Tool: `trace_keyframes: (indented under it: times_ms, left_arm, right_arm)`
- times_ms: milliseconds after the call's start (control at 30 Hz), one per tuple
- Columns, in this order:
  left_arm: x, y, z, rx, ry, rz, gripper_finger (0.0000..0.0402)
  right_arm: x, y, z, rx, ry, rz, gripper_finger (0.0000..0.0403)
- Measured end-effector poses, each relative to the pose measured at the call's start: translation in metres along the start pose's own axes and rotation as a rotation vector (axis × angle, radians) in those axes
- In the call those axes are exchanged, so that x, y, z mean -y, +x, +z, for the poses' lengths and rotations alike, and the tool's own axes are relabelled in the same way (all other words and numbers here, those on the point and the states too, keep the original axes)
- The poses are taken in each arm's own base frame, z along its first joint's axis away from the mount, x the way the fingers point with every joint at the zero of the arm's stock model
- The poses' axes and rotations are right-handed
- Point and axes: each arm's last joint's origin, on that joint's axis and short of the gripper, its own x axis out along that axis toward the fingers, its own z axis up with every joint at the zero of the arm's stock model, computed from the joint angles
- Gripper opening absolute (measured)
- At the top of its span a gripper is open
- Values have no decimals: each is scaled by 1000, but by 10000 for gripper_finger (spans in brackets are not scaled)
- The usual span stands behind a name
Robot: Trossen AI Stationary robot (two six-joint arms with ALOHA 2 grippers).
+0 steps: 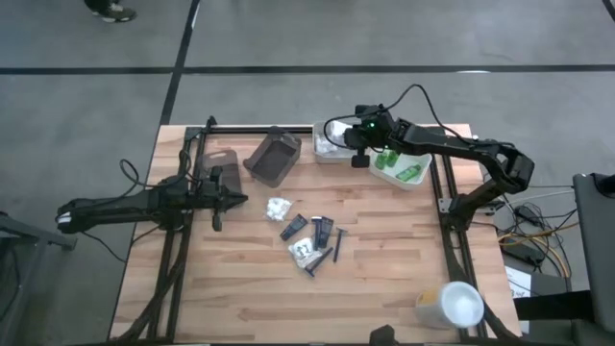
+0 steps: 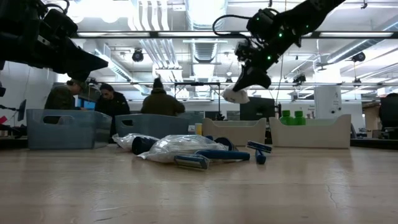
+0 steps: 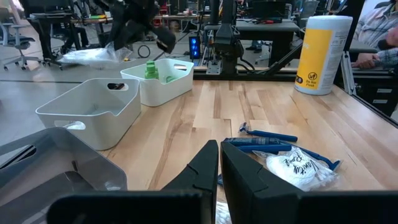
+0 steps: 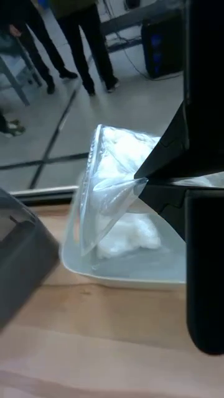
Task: Pick & Place Travel size toiletries
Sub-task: Put the bottom cotton pack into the gray bin
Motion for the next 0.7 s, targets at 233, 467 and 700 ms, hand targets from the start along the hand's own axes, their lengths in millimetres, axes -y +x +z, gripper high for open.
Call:
trace_keyframes:
  times_ms: [233, 467, 700]
  left_arm:
    - [0, 0, 0, 0, 0, 0, 23]
    - [0, 0, 0, -2, 0, 1, 23]
    - [0, 0, 0, -3, 0, 1, 23]
  right_arm:
    - [-1, 40, -1, -100, 8, 85, 8]
    - [4, 80, 1, -208, -18, 153, 8]
    - [5, 103, -5, -280, -25, 191, 8]
